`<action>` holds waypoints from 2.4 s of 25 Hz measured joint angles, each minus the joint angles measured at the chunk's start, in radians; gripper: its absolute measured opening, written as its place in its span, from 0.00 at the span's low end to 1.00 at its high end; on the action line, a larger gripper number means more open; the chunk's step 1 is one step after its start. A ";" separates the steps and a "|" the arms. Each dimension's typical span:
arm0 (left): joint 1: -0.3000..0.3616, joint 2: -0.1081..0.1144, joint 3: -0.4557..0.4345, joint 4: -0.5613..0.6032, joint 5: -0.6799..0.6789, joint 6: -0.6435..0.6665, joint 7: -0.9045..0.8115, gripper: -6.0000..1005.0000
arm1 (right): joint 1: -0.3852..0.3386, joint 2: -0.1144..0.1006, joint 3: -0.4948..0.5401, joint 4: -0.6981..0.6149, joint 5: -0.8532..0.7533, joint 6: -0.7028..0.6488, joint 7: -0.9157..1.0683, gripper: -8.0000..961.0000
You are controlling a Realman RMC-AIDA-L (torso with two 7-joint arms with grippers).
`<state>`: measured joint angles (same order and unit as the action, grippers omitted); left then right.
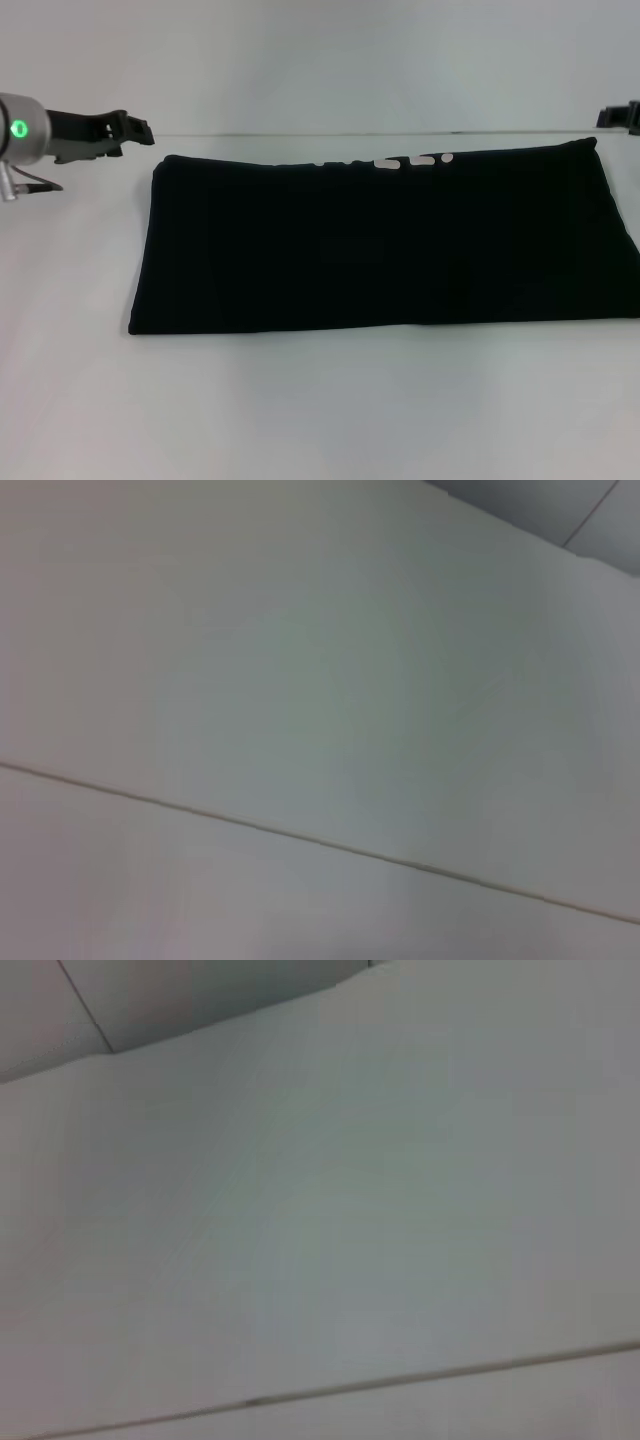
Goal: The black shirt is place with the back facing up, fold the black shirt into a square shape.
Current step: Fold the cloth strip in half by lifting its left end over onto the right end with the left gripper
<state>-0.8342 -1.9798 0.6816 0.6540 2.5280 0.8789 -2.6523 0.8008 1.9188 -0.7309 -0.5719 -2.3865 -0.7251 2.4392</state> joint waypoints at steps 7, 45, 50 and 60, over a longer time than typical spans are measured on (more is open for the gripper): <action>0.101 0.016 -0.082 0.107 -0.169 0.236 -0.007 0.49 | -0.037 -0.007 0.153 -0.085 0.070 -0.187 -0.018 0.68; 0.427 -0.053 -0.351 -0.114 -0.328 0.490 -0.053 0.66 | -0.372 0.119 0.296 0.067 0.841 -0.606 -0.930 0.82; 0.417 -0.053 -0.352 -0.134 -0.331 0.466 -0.062 0.66 | -0.371 0.120 0.297 0.068 0.843 -0.606 -0.931 0.82; 0.412 -0.067 -0.352 -0.148 -0.335 0.433 -0.081 0.66 | -0.366 0.119 0.297 0.069 0.842 -0.606 -0.931 0.82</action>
<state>-0.4219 -2.0464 0.3297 0.5063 2.1935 1.3115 -2.7336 0.4346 2.0376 -0.4341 -0.5031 -1.5442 -1.3314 1.5079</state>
